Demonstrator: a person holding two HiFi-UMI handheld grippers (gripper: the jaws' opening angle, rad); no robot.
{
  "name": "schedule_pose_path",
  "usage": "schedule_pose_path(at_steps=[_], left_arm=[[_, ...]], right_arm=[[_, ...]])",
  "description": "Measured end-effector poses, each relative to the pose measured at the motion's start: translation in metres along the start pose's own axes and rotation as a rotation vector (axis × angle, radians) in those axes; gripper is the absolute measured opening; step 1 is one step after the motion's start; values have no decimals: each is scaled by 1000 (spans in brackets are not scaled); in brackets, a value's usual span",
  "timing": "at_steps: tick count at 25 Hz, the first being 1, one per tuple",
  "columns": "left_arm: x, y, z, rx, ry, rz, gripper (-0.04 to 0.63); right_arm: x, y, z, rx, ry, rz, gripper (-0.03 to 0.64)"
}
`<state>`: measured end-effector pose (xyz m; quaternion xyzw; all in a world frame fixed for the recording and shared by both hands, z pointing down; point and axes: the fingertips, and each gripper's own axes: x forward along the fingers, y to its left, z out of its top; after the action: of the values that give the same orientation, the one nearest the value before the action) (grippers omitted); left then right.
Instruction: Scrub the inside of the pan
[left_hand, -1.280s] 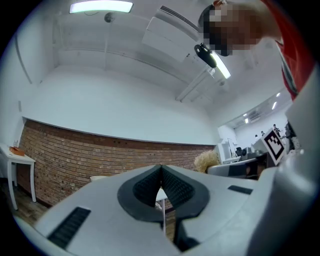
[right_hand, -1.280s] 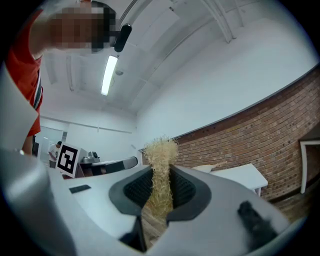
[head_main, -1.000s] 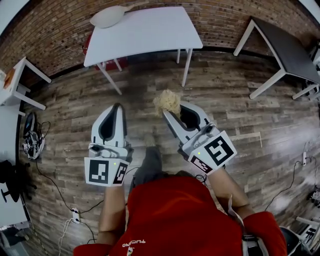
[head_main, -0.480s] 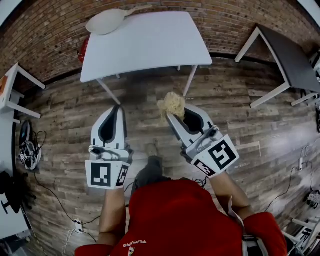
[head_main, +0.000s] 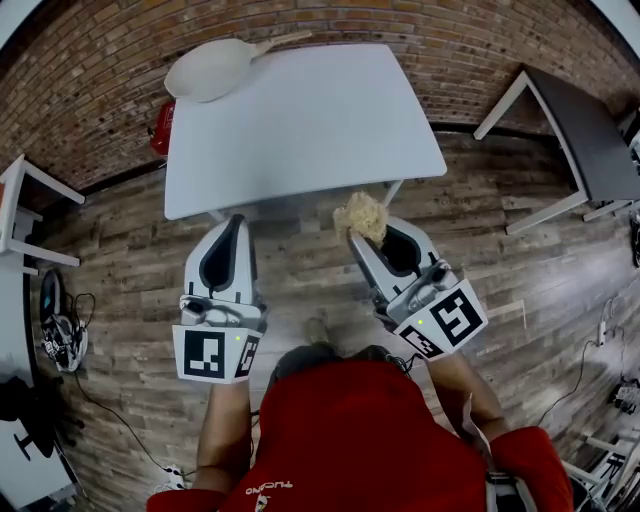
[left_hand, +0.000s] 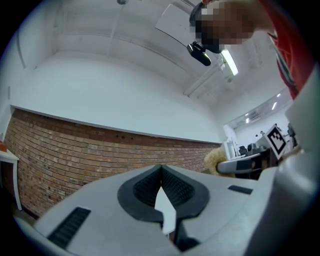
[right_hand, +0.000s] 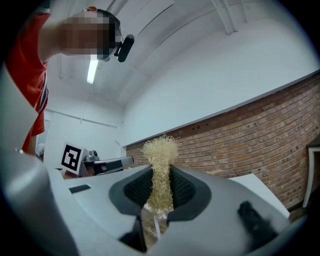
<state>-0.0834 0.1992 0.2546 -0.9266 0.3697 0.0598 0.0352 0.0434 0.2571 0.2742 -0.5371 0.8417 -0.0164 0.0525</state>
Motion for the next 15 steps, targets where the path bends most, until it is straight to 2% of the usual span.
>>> schedule_pose_path(at_steps=[9,12,15], left_arm=[[53,46,-14,-48,18,-4,14],[69,57,-20,-72,19,15,14],[89,68,-25,-64,10,37,14]], right_arm=[[55,-39,0,1,8,0,87],[70,-51,0,-6,8,16,87],[90,-68,0,-23,7,37,87]])
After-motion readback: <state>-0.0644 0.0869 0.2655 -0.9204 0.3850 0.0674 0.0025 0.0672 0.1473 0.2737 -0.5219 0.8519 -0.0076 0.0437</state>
